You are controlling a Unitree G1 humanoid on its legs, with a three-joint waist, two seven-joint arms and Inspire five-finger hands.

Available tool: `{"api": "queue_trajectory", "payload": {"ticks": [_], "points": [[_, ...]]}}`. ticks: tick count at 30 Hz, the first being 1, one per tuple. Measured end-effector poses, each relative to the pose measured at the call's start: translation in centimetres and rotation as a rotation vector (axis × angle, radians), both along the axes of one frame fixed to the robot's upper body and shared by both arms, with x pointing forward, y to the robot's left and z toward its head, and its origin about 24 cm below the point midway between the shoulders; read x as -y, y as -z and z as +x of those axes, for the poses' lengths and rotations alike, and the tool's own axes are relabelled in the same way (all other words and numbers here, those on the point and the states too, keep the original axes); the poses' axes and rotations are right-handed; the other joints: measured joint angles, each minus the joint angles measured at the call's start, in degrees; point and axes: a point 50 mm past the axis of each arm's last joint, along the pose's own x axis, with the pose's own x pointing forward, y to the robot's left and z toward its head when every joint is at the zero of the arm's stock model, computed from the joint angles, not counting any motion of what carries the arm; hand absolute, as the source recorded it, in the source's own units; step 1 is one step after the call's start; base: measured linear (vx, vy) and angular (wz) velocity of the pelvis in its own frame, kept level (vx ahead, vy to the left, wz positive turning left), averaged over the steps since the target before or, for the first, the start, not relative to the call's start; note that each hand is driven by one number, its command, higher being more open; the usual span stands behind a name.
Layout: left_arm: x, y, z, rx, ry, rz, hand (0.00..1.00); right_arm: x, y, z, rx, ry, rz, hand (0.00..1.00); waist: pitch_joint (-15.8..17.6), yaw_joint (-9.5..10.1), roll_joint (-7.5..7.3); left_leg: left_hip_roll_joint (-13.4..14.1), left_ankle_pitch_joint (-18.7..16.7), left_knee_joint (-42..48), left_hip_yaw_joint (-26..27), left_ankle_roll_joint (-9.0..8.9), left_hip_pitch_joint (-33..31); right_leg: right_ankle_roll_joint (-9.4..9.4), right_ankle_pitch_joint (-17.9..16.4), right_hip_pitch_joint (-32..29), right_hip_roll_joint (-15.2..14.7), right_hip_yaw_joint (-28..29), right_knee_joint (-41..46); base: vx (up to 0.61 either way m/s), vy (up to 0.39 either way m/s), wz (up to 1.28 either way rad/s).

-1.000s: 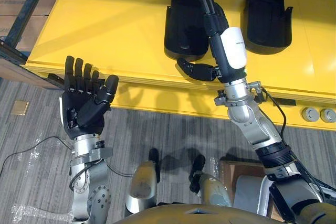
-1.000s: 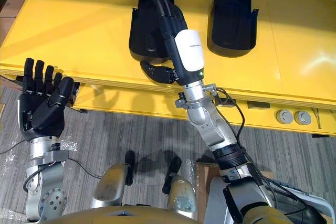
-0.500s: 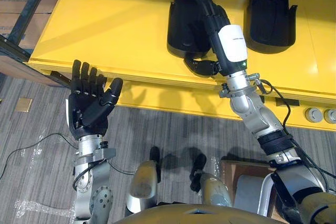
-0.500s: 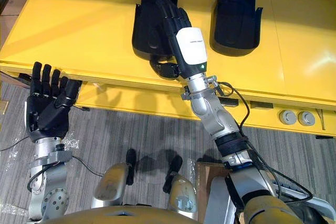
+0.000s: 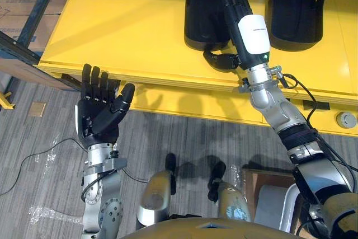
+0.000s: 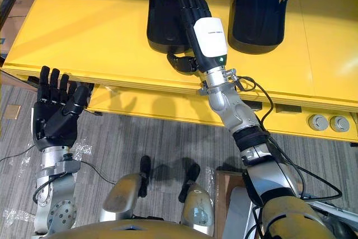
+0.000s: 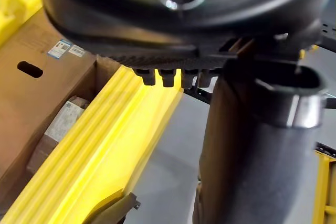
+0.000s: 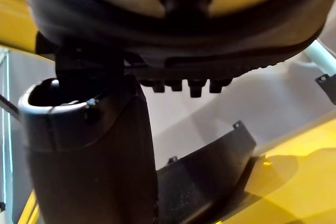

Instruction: Walk over and take three plastic housings, then place them on the shelf

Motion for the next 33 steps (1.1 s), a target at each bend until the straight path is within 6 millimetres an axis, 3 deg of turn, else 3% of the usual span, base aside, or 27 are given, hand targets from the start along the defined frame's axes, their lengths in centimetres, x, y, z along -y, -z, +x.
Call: {"api": "queue_trajectory", "payload": {"ticks": [15, 19, 23, 26, 29, 33], "points": [[0.6, 0.0, 0.1, 0.004, 0.030, -0.005, 1.00, -0.8, 0.4, -0.2, -0.008, -0.066, -0.026, 1.00, -0.07, 0.02, 0.22, 0.02, 0.88, -1.27, 0.15, -0.10, 1.25, -0.06, -0.01, 0.69, 0.05, -0.18, -0.07, -0.01, -0.005, 0.00], [0.6, 0.0, 0.1, 0.007, 0.039, 0.000, 1.00, -1.2, 0.2, -1.5, 0.037, -0.126, 0.017, 1.00, -0.14, -0.13, 0.33, 0.18, 0.77, -1.66, 0.42, -0.22, 2.37, 0.10, 0.17, 1.90, 0.39, 0.03, -0.99, -0.01, -0.004, -0.03], [0.6, 0.2, 0.0, 0.001, 0.039, 0.000, 1.00, -2.1, -1.0, -4.7, 0.058, -0.299, 0.331, 1.00, -0.28, -1.06, 0.48, 0.45, 0.36, -2.14, 1.70, -0.47, 3.77, 0.34, 0.39, 2.89, 0.71, 0.81, -1.97, 0.02, -0.011, -0.12], [0.7, 0.5, 0.2, -0.011, 0.048, -0.001, 1.00, -1.8, -1.4, -4.7, -0.052, -0.381, 0.524, 1.00, -1.70, -2.28, 0.63, 0.75, -0.23, -2.04, 3.31, -0.32, 4.08, 0.39, 1.30, 3.00, 1.19, 2.29, -3.39, 0.02, 0.009, -0.25], [0.9, 0.5, 0.4, -0.012, 0.056, -0.002, 1.00, -1.1, -0.3, -4.2, -0.187, -0.390, 0.623, 1.00, -2.31, -3.05, 0.64, 1.02, -0.49, -2.03, 4.01, -0.46, 4.58, 0.37, 1.83, 3.52, 1.61, 2.94, -4.48, 0.03, -0.002, -0.18], [1.3, 0.6, 0.5, -0.025, 0.079, 0.004, 1.00, -0.2, 3.0, -4.0, -0.471, -0.400, 0.723, 1.00, -3.13, -3.32, 1.02, 1.74, -1.27, -2.00, 5.25, -0.86, 5.92, 0.31, 2.06, 4.65, 2.45, 3.87, -5.52, 0.02, -0.017, -0.18]]}}
